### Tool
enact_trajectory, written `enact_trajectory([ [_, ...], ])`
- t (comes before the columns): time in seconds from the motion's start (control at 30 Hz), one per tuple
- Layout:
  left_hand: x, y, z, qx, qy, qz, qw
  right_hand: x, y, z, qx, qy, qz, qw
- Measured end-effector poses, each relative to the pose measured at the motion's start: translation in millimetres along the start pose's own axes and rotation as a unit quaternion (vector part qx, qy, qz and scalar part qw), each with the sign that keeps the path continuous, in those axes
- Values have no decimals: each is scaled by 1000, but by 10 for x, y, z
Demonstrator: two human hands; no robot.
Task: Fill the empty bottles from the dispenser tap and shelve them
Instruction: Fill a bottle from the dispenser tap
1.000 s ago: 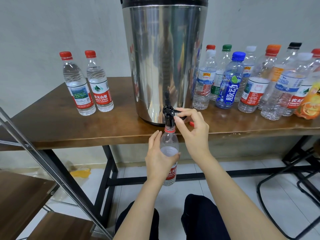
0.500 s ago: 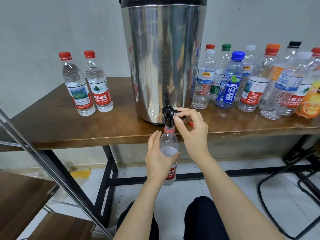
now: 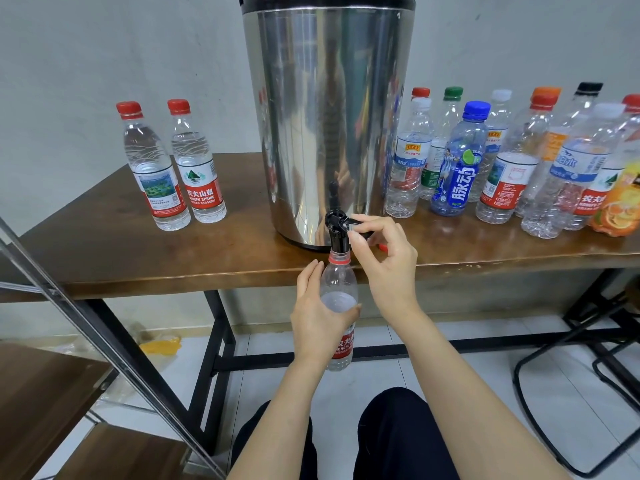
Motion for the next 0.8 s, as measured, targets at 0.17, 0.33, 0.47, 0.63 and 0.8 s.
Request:
enact_trajectory([
  [0.17, -14, 10, 11, -1, 5, -2, 1000, -4, 0, -3, 3, -1, -1, 1000],
  [0.33, -10, 10, 14, -2, 2, 1, 1000, 3, -4, -8, 7, -7, -4, 1000],
  [0.47, 4, 16, 13, -7, 5, 1, 1000, 6, -1, -8, 9, -11, -1, 1000],
  [0.63, 8, 14, 4, -1, 3, 1, 1000, 1, -1, 5, 8, -10, 1, 1000],
  [0.8, 4, 21, 8, 0, 2, 1, 1000, 4, 0, 2, 8, -13, 3, 1000],
])
Point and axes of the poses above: each hand's wrist, its own y-axis away from the middle knuckle, its own z-axis out of the palm, x = y × z, the point moved 10 cm from there along -y, towards the middle knuckle, and after that the axes turned 8 degrees about y, right-handed, at the moved point
